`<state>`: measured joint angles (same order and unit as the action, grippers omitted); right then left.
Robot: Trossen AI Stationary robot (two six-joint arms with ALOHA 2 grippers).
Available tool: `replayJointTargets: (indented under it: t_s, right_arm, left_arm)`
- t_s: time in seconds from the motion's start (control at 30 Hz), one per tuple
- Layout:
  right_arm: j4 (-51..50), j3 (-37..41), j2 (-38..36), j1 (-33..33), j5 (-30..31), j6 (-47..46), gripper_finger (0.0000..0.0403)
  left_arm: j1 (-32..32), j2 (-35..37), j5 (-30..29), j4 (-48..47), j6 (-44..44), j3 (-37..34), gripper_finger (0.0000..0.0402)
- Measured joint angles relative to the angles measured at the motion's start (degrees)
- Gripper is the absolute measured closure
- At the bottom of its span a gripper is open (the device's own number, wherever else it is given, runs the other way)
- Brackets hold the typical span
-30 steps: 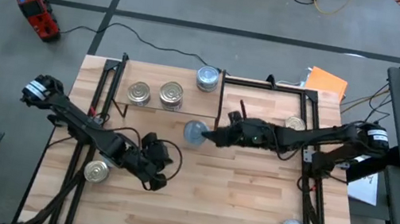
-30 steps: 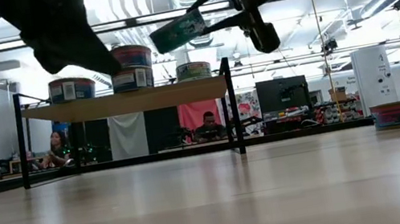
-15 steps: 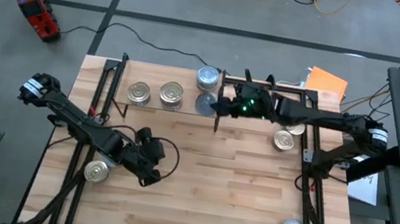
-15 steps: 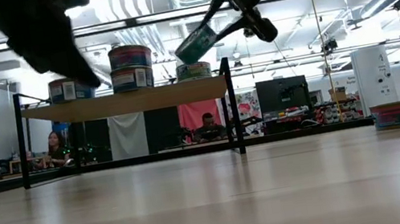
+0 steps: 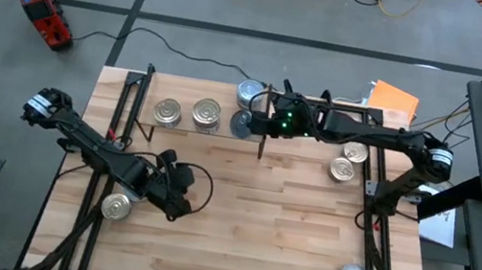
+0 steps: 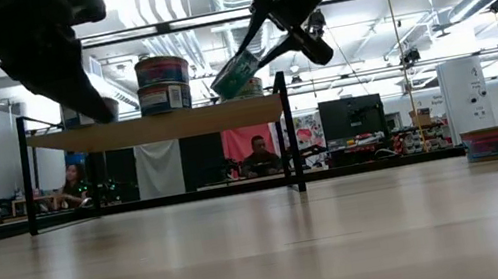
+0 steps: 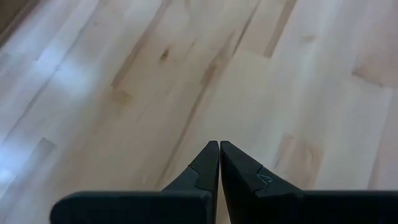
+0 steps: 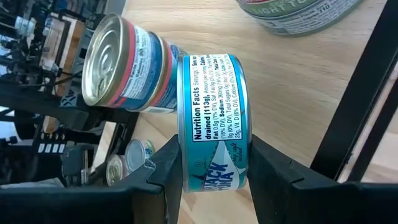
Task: Stack canned seafood by type on shelf
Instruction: Put the blue tuna can on the shelf
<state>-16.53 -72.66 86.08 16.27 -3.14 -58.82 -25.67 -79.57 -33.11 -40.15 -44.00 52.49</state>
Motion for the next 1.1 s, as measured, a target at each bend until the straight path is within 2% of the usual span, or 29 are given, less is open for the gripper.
replayJointTargets:
  t_s: [0.27, 0.57, 0.8, 0.93, 1.1]
  right_arm:
    - [0.2, -0.2, 1.2, 0.0, -0.2, -0.8, 0.0272]
    - [0.0, -0.2, 1.2, 0.0, 0.5, -1.7, 0.0271]
    - [-1.1, -0.2, 1.3, 0.1, 1.9, -2.8, 0.0178]
    - [-1.0, -0.2, 1.3, 0.1, 2.1, -2.8, 0.0159]
    - [-1.6, -0.9, 1.3, 0.1, 2.1, -2.8, 0.0161]
  left_arm:
    - [0.0, 0.0, -2.3, 0.3, -3.4, 0.0, 0.0402]
    - [0.0, 0.0, -3.3, 0.7, -3.5, 0.0, 0.0401]
    - [0.0, 0.0, -3.9, 1.1, -3.5, 0.0, 0.0401]
    - [0.0, 0.0, -4.0, 1.2, -3.5, 0.0, 0.0401]
    - [0.0, 0.0, -4.0, 1.6, -3.7, 0.0, 0.0401]
